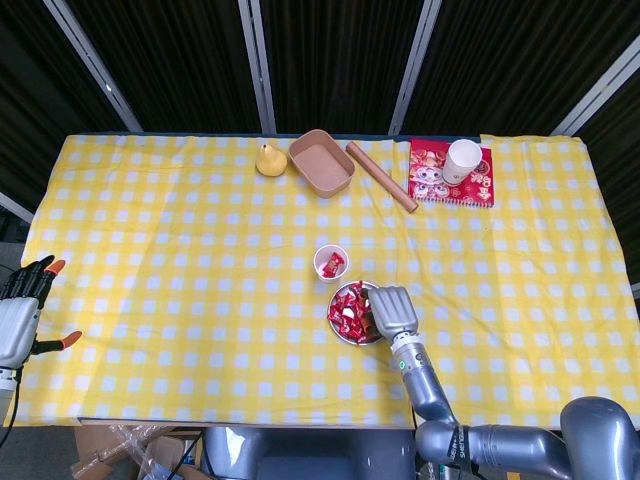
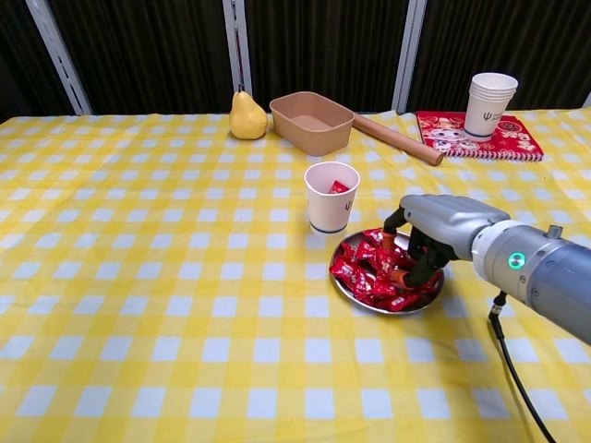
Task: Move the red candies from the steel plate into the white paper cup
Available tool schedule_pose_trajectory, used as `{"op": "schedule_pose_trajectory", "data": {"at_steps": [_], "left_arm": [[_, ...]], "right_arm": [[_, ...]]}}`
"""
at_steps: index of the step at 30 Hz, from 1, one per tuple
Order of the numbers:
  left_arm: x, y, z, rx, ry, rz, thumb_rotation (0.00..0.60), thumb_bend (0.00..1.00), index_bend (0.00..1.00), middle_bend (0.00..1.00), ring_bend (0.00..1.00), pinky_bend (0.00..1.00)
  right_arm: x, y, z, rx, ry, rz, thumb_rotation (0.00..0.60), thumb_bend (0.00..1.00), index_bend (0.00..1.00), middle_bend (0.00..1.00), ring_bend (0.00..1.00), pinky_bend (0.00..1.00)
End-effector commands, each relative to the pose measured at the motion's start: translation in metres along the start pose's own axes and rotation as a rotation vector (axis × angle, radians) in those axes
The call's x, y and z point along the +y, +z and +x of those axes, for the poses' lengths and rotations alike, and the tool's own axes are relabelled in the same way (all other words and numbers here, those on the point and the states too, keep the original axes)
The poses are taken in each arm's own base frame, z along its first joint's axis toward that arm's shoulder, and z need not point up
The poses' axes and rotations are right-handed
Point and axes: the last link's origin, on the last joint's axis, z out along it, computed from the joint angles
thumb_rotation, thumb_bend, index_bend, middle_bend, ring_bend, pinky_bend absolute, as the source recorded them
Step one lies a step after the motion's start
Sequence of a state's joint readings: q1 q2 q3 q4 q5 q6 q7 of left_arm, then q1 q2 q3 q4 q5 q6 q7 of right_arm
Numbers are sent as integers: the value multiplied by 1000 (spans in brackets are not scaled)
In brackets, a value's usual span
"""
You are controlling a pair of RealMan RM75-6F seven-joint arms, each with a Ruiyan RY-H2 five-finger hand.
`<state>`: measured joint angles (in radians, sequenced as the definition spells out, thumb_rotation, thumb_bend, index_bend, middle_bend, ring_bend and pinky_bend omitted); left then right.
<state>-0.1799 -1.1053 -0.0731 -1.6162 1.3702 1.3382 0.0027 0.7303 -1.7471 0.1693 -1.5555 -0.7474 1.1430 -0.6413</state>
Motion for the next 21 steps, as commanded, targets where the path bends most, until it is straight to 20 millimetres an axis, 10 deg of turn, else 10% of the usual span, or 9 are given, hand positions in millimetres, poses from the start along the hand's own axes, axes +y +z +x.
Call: {"op": "schedule_pose_trajectory", "data": {"at_steps": [1,21], "left_arm": [[0,0,0,-1,0,0,600,0,48,0,0,0],[0,0,0,-6,-2,4,600,0,47,0,0,0]], "right_arm": [[-2,-1,0,-2,1,6,600,442,498,931,944,979],[-14,-3,-7,-21,11,39,600,446,464,931,944,979]]}}
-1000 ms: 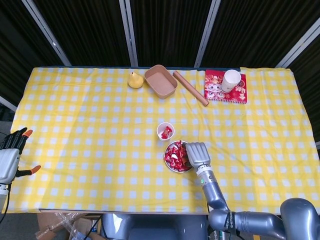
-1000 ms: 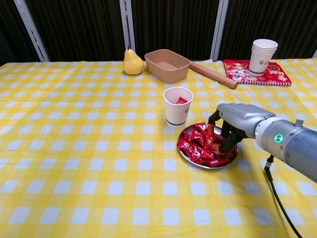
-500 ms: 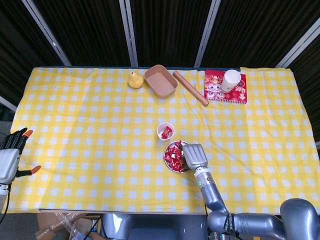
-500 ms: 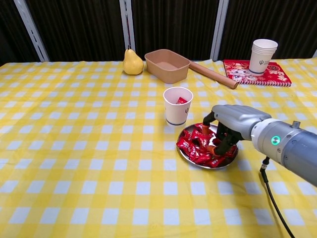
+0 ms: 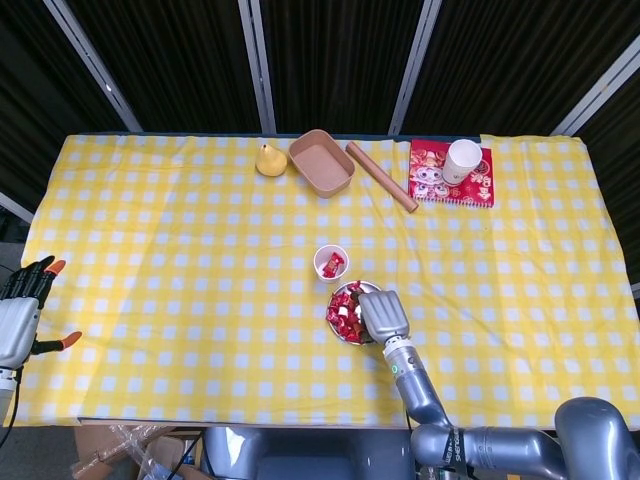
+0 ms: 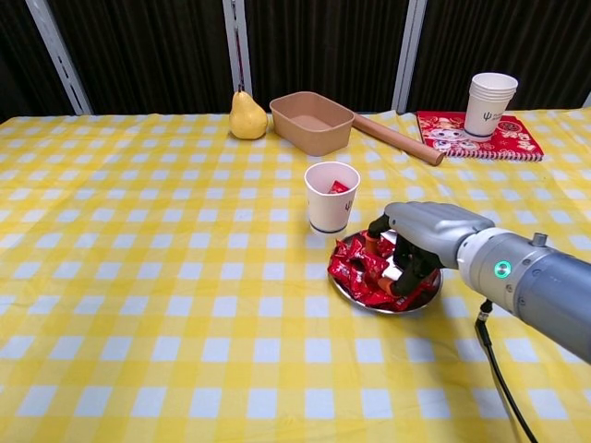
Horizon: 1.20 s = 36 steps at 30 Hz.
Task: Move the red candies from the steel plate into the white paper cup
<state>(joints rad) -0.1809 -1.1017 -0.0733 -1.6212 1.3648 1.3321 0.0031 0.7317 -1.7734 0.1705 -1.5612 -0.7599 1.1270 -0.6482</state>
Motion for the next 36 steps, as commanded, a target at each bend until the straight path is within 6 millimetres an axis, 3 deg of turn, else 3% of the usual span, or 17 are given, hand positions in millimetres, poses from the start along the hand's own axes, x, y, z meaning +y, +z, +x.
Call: {"op": "schedule_pose_trajectory", "data": {"at_steps": [1,8,19,27,36], "left_arm": [[0,0,0,0,0,0,600,0,47,0,0,0],[0,0,0,-1,-2,2,600,0,47,0,0,0],[0,0,0,-1,-5,3,600,0,47,0,0,0],[0,0,0,-3,-6,1,600,0,47,0,0,0],[0,1,0,-11,-17,3,600,0,47,0,0,0]], "right_arm": [[-1,-1,0,0,3,3,600,454,489,931,944,979],[-2,-1,0,8,9,7,600,576,600,931,944,979],[-3,-2,9,28,12,14,600,585,606,931,944,979],[-9,2,39,87,51,19,600,585,606,931,944,979],[-33,15,78,160,64,49,600,585,606,931,944,979]]}}
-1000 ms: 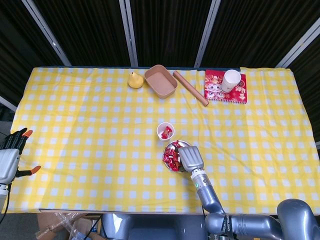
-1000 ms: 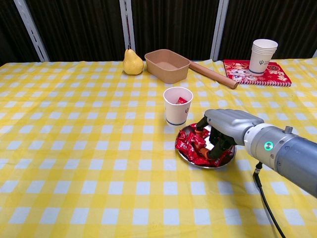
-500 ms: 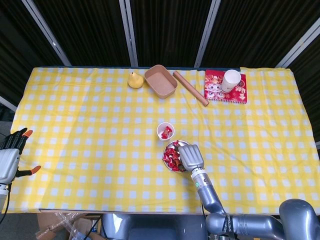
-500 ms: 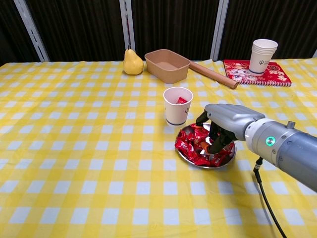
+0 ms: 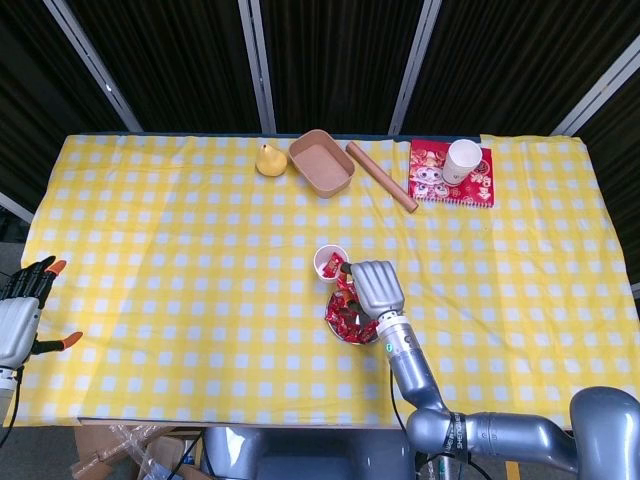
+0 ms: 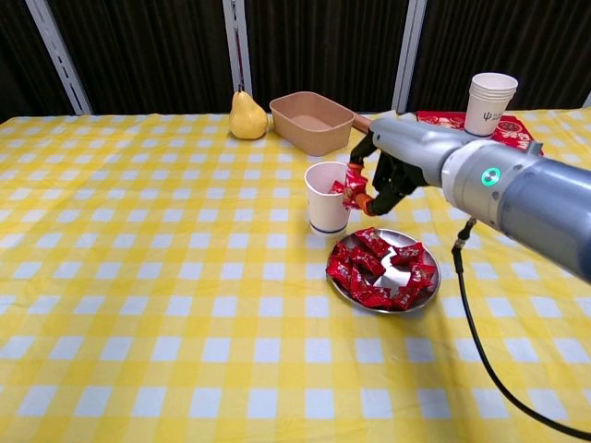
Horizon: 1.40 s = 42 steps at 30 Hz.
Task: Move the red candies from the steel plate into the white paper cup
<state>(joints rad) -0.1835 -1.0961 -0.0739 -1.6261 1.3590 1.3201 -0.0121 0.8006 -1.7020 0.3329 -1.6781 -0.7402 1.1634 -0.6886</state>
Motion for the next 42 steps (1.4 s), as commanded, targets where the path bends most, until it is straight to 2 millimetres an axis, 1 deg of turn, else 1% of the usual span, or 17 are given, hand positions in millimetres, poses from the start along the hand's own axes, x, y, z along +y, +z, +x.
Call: {"op": "schedule_pose_trajectory", "data": {"at_steps": [1,6,12,14,18,21,27,32,38,42], "left_arm": [[0,0,0,-3,-3,0,600,0,47,0,0,0],[-1,1,0,-11,-11,4,600,0,47,0,0,0],[-2,2,0,-19,-21,10,600,0,47,0,0,0],[-1,2,0,-22,-22,10,600,0,47,0,0,0],[-1,2,0,-22,-22,11,600,0,47,0,0,0],[-1,2,0,-22,-23,11,600,0,47,0,0,0],[-1,1,1,-20,-23,9,600,0,47,0,0,0],[-1,1,1,-18,-22,6,600,0,48,0,0,0],[0,0,1,-13,-20,2,600,0,47,0,0,0],[0,-1,1,-11,-17,0,600,0,47,0,0,0]], "right_arm": [[-8,9,9,17,-6,7,600,585,606,931,944,979],[-15,26,12,30,-17,-1,600,585,606,931,944,979],[-19,41,10,32,-20,-8,600,585,602,931,944,979],[-19,44,8,28,-26,-10,600,585,572,931,944,979],[-19,47,3,22,-41,-13,600,570,458,931,944,979],[-18,47,3,26,-44,-16,600,537,420,931,945,979],[-15,37,11,47,-40,-13,600,520,399,931,945,979],[-11,20,13,34,-52,-3,600,517,399,931,944,980],[-5,-9,2,-16,-96,11,600,476,399,931,944,979],[0,-23,-8,-51,-115,12,600,447,385,931,944,979]]}}
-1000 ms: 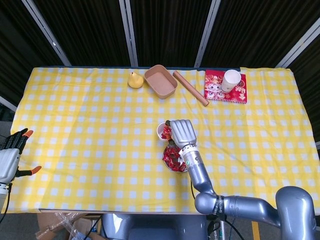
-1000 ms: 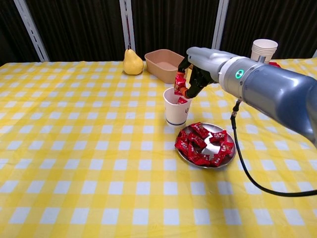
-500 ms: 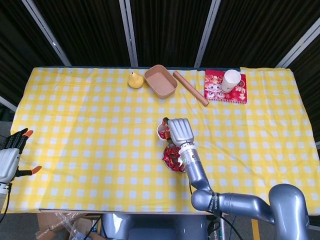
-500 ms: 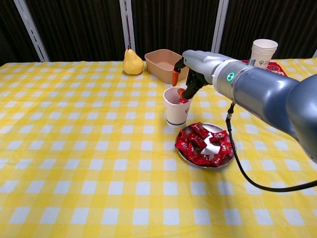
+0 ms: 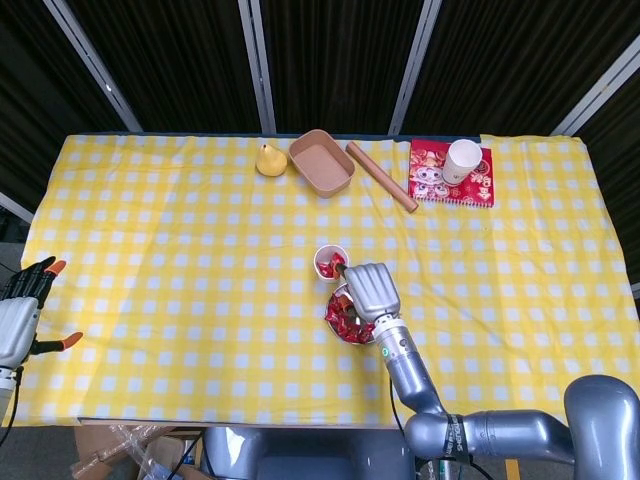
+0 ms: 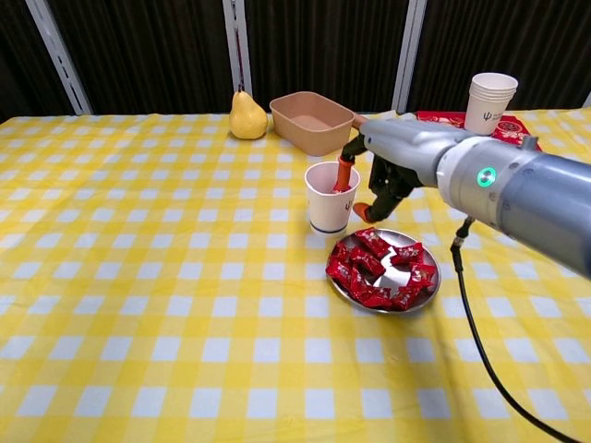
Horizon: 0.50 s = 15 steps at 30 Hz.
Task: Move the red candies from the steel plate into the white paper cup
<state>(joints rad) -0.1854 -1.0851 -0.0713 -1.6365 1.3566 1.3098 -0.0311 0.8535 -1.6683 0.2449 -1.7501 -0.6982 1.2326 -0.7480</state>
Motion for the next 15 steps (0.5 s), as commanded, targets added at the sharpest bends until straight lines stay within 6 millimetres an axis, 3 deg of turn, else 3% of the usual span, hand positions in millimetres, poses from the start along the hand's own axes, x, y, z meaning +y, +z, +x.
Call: {"op": "schedule_pose_trajectory", "data": {"at_steps": [1,9,15], "left_arm": [[0,0,0,3,2,-2,600,0,47,0,0,0],[0,-1,0,14,13,-5,600,0,47,0,0,0],[0,-1,0,19,13,-3,600,0,47,0,0,0]], "right_arm": [[5,-13,-8,-25,-16,-4,600,442,385,931,944,979],[6,-30,-26,-77,-18,11,600,429,385,931,944,980],[10,-30,-34,-100,-36,1,600,382,367,931,944,979]]}}
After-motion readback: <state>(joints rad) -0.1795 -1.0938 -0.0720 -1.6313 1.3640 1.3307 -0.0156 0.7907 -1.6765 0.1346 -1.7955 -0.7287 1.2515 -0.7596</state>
